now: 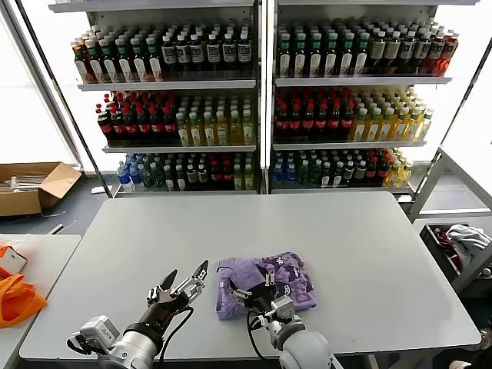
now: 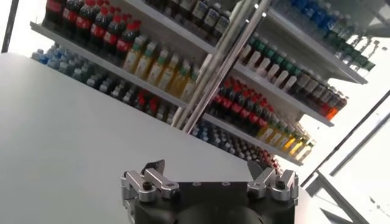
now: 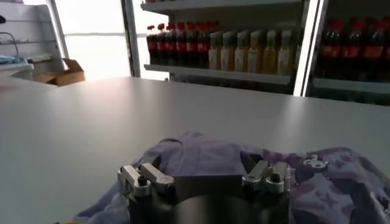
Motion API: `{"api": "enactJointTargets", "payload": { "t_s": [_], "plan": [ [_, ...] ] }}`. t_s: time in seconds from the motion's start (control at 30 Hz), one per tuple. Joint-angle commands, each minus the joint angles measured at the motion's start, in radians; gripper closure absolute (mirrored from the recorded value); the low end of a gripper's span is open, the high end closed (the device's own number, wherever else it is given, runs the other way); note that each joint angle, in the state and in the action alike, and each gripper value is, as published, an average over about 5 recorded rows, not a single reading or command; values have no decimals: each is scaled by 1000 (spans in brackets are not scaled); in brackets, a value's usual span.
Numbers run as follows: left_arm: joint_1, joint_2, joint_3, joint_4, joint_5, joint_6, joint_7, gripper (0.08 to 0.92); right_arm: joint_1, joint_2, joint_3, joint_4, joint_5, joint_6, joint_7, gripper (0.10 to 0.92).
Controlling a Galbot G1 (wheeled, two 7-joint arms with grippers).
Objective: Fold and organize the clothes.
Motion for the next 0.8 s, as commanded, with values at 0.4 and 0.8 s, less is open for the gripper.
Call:
{"api": "enactJointTargets", "payload": {
  "t_s": [0.4,0.8],
  "plan": [
    [-39,52,-163,66,114,-28,262,177,-432,-105,680,475,84,219,-126,203],
    [6,9,-362,97,139,-57,437,177,-527,-21,731,443,46,318,-165,203]
  ]
}}
